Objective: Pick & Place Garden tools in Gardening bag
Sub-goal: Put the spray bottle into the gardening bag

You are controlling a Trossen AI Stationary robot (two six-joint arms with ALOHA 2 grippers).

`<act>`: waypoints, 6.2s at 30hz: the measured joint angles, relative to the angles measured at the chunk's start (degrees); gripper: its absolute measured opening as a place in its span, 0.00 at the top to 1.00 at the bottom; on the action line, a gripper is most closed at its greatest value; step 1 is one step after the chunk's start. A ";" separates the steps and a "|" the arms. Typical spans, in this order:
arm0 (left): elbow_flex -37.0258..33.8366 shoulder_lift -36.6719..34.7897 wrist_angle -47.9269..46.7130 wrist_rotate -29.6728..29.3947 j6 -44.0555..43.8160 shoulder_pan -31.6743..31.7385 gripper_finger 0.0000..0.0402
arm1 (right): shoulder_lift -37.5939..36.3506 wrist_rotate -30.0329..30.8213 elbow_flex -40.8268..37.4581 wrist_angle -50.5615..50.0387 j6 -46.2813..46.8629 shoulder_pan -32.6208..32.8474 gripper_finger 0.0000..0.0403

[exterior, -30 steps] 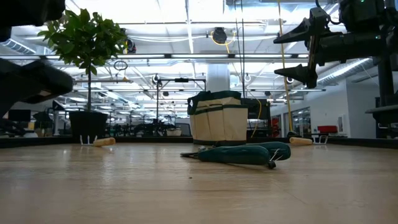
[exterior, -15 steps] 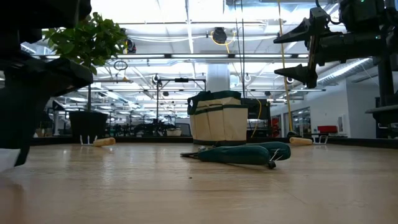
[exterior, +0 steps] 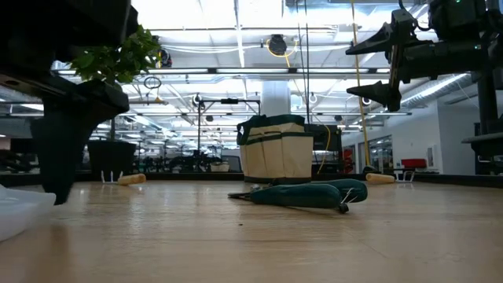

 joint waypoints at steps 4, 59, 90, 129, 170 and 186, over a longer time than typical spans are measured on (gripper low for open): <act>0.07 -0.52 -1.51 2.91 -0.26 0.28 0.02 | 0.01 0.00 0.00 0.00 -0.01 -0.01 0.02; 0.00 -2.36 -10.68 -4.31 2.34 5.94 0.38 | 0.02 0.00 0.00 0.00 -0.01 0.00 0.02; 0.02 -15.93 -24.26 3.88 -14.74 13.74 0.32 | 0.00 0.00 0.00 -0.02 -0.01 -0.01 0.02; 0.02 -1.38 -23.98 8.74 -22.01 11.80 0.10 | 0.00 0.00 0.00 0.00 0.01 0.00 0.02; -0.04 -13.72 -31.95 9.20 -22.67 17.02 0.67 | 0.01 0.00 0.00 0.00 -0.01 0.01 0.02; 6.45 -28.26 -12.68 6.90 -25.83 18.18 0.67 | 0.00 0.00 0.00 0.00 0.00 0.00 0.02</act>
